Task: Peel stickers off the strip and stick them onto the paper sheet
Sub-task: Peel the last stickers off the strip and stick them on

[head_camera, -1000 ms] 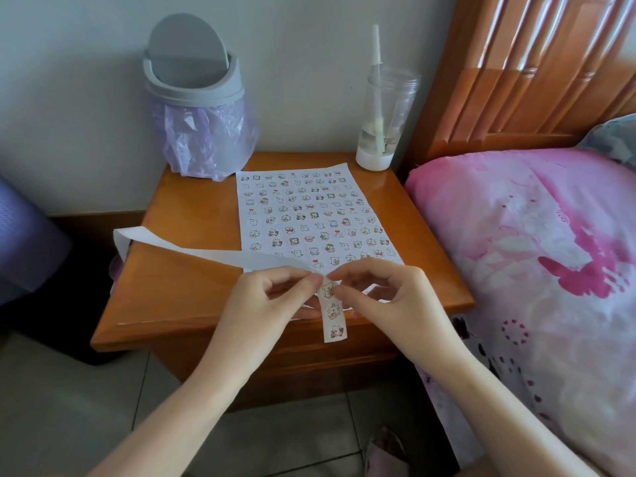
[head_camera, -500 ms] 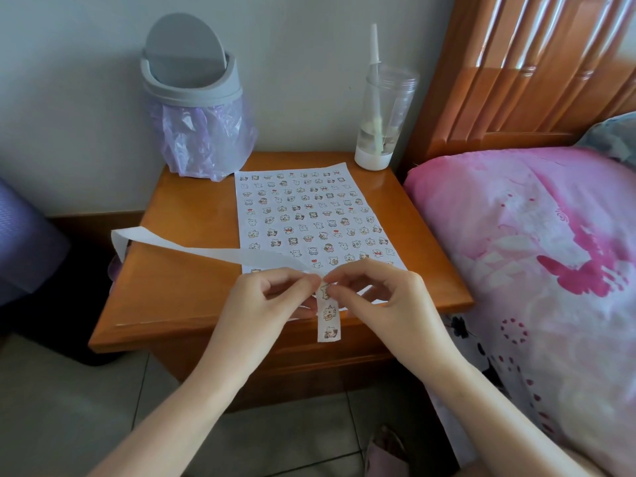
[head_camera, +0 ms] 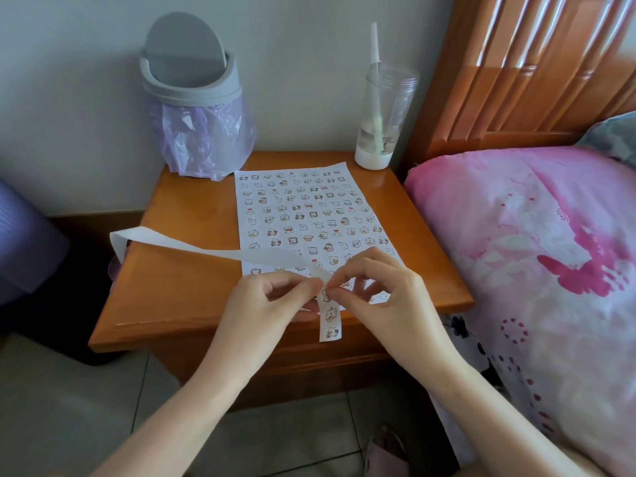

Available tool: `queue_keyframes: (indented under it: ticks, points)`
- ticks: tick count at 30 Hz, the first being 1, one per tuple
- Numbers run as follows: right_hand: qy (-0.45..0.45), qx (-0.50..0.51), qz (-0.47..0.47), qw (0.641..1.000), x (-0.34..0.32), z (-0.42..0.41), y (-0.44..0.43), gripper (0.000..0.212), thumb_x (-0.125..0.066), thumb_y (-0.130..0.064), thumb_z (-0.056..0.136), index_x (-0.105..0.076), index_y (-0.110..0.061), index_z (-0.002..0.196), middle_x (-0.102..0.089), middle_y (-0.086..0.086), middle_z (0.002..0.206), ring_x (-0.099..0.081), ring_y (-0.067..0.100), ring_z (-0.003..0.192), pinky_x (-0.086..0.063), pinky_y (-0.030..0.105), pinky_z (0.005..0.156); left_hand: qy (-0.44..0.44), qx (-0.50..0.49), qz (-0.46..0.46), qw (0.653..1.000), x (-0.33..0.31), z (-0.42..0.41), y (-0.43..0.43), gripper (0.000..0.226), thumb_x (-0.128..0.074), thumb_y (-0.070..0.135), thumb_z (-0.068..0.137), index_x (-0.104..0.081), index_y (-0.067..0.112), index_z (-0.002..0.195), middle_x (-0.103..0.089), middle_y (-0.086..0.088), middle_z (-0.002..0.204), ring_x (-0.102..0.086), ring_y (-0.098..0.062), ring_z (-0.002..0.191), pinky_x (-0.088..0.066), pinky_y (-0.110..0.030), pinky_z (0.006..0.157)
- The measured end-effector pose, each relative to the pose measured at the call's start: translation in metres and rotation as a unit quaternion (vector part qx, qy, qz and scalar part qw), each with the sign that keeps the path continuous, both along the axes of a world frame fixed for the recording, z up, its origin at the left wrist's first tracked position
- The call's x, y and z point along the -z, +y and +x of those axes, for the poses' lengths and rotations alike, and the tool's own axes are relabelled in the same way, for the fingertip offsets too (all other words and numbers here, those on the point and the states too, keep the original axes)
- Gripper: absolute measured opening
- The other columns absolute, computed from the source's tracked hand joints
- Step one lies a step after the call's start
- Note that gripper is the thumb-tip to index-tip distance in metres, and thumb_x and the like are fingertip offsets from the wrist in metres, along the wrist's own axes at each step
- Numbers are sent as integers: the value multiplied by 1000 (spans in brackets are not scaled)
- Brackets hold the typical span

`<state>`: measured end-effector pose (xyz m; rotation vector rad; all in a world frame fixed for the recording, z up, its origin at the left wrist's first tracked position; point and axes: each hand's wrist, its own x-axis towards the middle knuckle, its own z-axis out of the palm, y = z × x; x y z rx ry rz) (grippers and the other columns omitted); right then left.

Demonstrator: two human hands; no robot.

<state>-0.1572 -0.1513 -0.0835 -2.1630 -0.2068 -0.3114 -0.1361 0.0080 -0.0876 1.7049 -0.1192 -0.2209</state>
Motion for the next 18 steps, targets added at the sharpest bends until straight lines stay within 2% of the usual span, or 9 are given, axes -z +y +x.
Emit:
queue_keyframes:
  ticks: [6,9,12,15,18]
  points:
    - [22,-23,-1,999,-4,0,-2,6,-68,-19,83,-66,-24,81,-57,-12,88,-52,10,76,-47,23,70,13,-3,-16,1000,-1,0,-2,13,-62,19,87,-74,15,84,-75,7,75,-72,-8,71,-53,-11,59]
    - [34,-45,39,998,-9,0,-7,5,-67,-18,83,-66,-22,81,-64,-11,84,-55,10,75,-45,20,69,20,-13,-26,999,0,1,-1,13,-59,15,90,-71,12,87,-75,5,76,-73,-11,69,-57,-17,59]
    - [41,-22,92,995,-19,3,-21,8,-69,-25,79,-69,-18,82,-70,-7,85,-59,14,76,-47,25,68,26,-15,-24,999,1,2,-1,14,-56,16,91,-69,11,90,-75,4,78,-73,-15,67,-58,-20,58]
    - [103,15,100,989,-26,7,-46,15,-71,-28,77,-69,-15,84,-69,-5,80,-56,6,66,-47,21,61,20,-7,-12,1000,2,1,-1,13,-56,16,91,-67,9,91,-75,1,82,-73,-15,67,-58,-21,58]
    - [186,39,83,978,-24,10,-70,11,-70,-25,80,-70,-15,85,-61,-10,60,-49,3,54,-45,24,65,9,3,11,1000,4,1,-2,14,-56,18,91,-67,8,92,-73,2,89,-72,-12,68,-57,-18,56]
